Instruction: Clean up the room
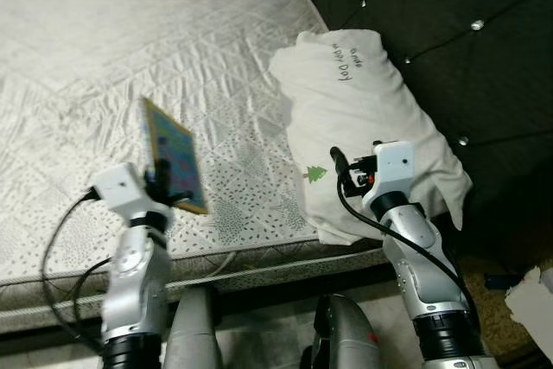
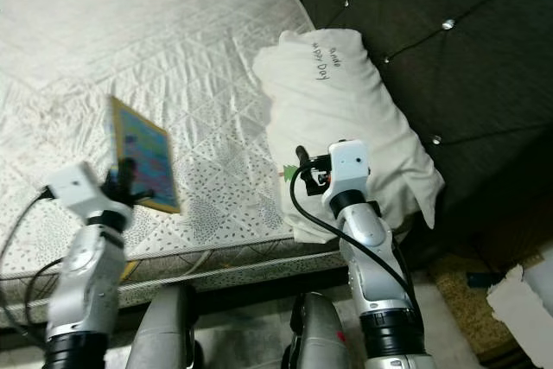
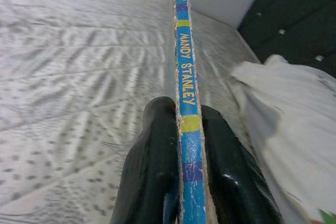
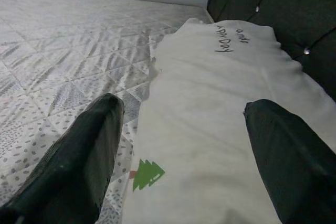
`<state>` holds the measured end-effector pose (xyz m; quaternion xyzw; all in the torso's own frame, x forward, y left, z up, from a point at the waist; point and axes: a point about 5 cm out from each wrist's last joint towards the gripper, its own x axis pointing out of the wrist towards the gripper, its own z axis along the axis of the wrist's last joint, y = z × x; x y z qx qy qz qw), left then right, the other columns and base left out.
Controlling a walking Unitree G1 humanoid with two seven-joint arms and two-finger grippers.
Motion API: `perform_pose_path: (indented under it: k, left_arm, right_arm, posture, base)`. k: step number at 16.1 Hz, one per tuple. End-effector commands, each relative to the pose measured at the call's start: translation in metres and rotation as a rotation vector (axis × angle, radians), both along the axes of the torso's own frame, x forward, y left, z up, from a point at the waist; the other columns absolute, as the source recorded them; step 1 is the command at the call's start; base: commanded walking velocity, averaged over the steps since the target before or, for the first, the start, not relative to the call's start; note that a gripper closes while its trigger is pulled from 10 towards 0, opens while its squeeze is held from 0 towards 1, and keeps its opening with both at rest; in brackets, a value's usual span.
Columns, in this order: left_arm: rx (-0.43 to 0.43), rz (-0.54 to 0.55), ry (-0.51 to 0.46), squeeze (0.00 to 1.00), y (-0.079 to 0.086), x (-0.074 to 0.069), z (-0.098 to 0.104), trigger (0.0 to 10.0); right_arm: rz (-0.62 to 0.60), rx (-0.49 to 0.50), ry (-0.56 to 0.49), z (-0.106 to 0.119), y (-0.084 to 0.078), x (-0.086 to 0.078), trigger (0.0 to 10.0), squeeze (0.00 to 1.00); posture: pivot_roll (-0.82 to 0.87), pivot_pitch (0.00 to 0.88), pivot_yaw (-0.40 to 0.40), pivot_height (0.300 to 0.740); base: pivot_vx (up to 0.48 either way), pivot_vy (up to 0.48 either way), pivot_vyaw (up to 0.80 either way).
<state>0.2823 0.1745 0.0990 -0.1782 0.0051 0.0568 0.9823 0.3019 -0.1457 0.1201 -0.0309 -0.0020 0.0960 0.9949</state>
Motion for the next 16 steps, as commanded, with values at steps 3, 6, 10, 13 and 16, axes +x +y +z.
perform_pose_path:
  k: [3,6,10,13,16]
  left_arm:
    - [-0.01,-0.023,-0.057,0.0,-0.004,0.011,0.013,10.0]
    - [-0.037,-0.024,-0.072,0.0,-0.008,0.019,0.015,10.0]
    - [-0.143,-0.063,-0.043,0.0,-0.018,0.032,0.009,10.0]
    - [-0.274,-0.144,-0.038,0.0,-0.034,0.048,0.007,10.0]
    - [-0.371,-0.187,-0.024,0.0,-0.043,0.059,0.003,10.0]
  right_arm:
    - [0.003,0.009,-0.008,0.002,-0.002,-0.001,10.0,0.0]
    - [0.001,-0.002,-0.007,0.001,-0.004,-0.001,10.0,0.0]
    - [-0.007,-0.022,-0.006,0.002,-0.013,-0.007,10.0,0.0]
    - [-0.019,-0.068,-0.003,0.004,-0.027,-0.017,10.0,0.0]
    - [-0.029,-0.123,0.008,0.006,-0.043,-0.032,10.0,0.0]
  posture:
    - [-0.03,0.044,-0.051,0.594]
    - [-0.04,0.043,-0.05,0.574]
    - [-0.08,0.058,-0.052,0.574]
    - [-0.12,0.079,-0.061,0.574]
    - [-0.18,0.119,-0.072,0.574]
  base:
    - [0.0,0.0,0.0]
    - [0.0,0.0,0.0]
    - [0.0,0.0,0.0]
    - [0.0,0.0,0.0]
    - [0.0,0.0,0.0]
